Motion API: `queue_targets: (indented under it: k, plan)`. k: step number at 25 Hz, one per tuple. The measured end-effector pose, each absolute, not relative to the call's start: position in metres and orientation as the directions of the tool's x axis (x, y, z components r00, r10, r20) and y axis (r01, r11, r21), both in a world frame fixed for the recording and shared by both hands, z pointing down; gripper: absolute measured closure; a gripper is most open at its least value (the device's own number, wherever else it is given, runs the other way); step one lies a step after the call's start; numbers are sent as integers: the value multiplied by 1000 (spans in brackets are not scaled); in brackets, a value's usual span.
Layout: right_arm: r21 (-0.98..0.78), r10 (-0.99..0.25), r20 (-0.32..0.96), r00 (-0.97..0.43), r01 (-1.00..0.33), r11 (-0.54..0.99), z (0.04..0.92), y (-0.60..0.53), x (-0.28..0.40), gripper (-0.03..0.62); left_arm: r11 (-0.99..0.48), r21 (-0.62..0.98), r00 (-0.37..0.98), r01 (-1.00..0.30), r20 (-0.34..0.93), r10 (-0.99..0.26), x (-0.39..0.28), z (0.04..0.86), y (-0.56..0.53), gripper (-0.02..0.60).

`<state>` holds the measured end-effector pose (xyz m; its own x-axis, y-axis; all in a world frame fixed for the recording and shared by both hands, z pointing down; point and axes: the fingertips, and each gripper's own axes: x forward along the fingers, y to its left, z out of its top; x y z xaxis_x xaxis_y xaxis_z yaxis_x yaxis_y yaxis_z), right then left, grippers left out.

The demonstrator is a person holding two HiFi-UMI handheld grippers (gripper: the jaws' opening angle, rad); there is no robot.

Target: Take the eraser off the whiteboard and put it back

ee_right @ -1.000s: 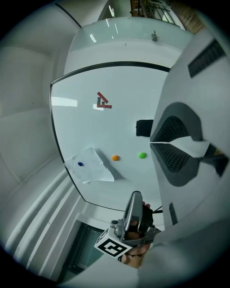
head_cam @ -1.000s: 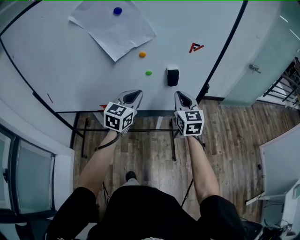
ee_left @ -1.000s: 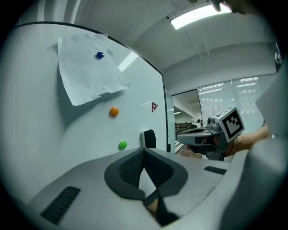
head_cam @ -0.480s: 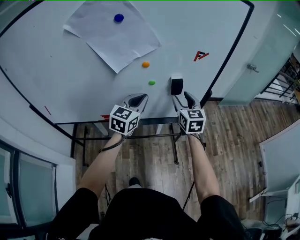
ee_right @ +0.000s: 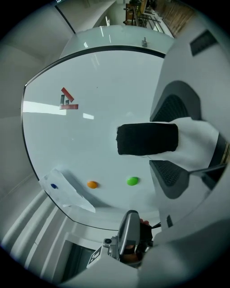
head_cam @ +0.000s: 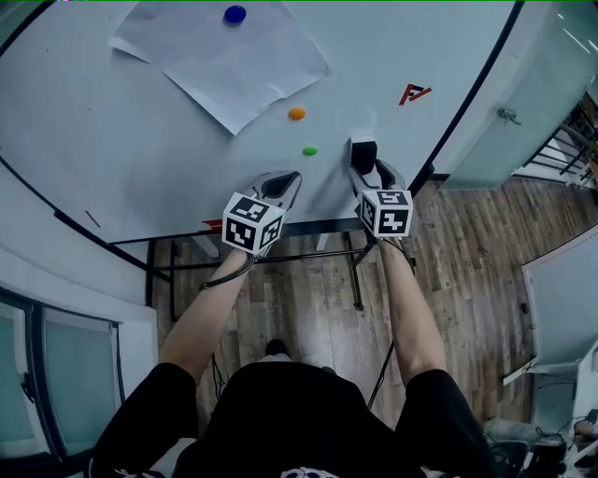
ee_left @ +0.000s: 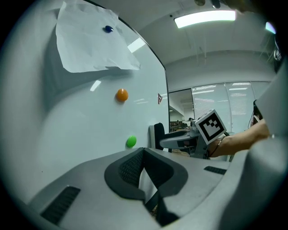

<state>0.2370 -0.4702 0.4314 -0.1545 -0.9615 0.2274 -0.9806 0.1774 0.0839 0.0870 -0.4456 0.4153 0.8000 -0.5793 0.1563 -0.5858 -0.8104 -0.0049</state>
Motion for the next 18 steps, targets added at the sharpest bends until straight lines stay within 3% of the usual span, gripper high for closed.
queue_targets:
  k: [18]
  plan:
    - [103, -971, 233, -57, -991, 83, 442, -499, 239, 335, -805, 4, 795, -593, 159, -585, 75, 420, -463, 560]
